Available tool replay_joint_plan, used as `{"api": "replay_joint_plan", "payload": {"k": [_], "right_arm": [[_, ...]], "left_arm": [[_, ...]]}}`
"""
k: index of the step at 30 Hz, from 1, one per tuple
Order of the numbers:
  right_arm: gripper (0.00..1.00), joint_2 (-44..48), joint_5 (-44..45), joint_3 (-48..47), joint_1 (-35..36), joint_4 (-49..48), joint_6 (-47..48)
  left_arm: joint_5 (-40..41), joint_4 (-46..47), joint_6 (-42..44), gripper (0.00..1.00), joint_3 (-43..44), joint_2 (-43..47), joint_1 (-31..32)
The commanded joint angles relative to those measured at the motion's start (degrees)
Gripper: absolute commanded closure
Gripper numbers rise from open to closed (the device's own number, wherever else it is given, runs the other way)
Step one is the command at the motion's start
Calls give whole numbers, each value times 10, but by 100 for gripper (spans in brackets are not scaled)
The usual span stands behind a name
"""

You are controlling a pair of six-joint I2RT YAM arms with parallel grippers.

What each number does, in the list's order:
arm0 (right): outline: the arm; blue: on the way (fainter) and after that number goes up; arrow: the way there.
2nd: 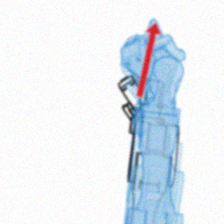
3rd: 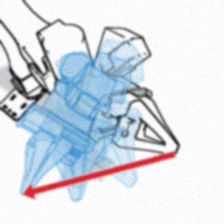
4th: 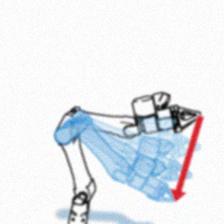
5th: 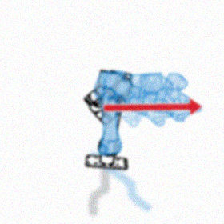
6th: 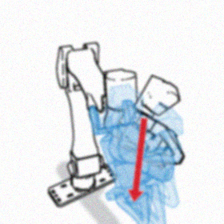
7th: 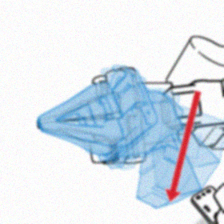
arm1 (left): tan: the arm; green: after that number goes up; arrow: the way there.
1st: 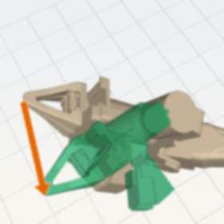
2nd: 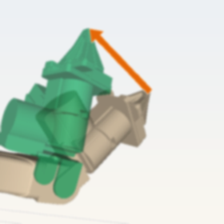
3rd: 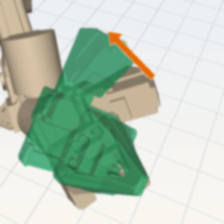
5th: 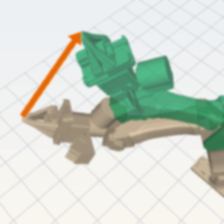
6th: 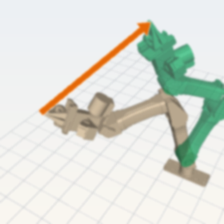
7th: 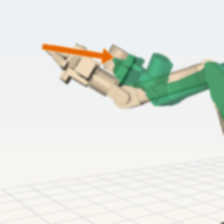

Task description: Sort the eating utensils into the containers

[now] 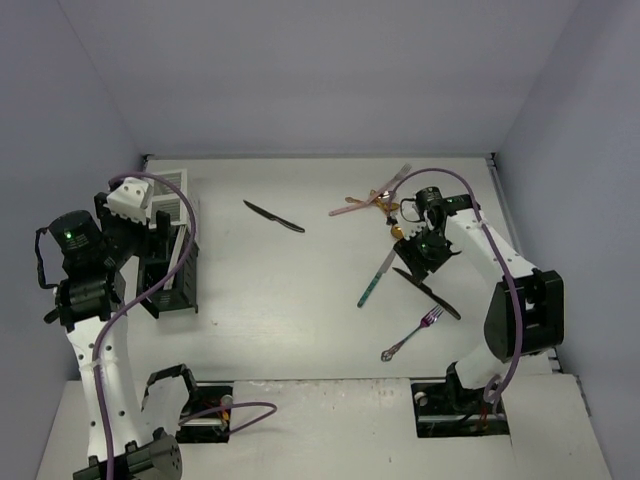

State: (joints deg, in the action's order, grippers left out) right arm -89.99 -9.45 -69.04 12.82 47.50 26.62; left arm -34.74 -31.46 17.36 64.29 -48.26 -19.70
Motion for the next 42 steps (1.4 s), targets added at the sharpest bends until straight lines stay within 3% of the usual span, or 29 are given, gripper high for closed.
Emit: {"api": "replay_joint_plan", "payload": {"k": [1,8,14,22,30,35,42], "right_arm": [[53,86,28,43,11,50,98],[56,201,-48,93,42,59,272],[59,219,-124,120,112,57,395],[62,201,-88,203,214,55,497],[65,166,-70,201,243,57,515],[66,131,7,210,282,61,512],[59,76,63,200,303,58,430]], "left_arm": [[-24,11,25,27,6,11,3],[-44,17,5,27,2,-9,7],[-58,18,-12,22,30,-30,16],[-44,6,-20,18,63,-42,59],[-17,5,-30,16,82,-59,119],[-10,4,-40,15,107,-72,141],[-1,6,-32,15,115,-80,147]]}}
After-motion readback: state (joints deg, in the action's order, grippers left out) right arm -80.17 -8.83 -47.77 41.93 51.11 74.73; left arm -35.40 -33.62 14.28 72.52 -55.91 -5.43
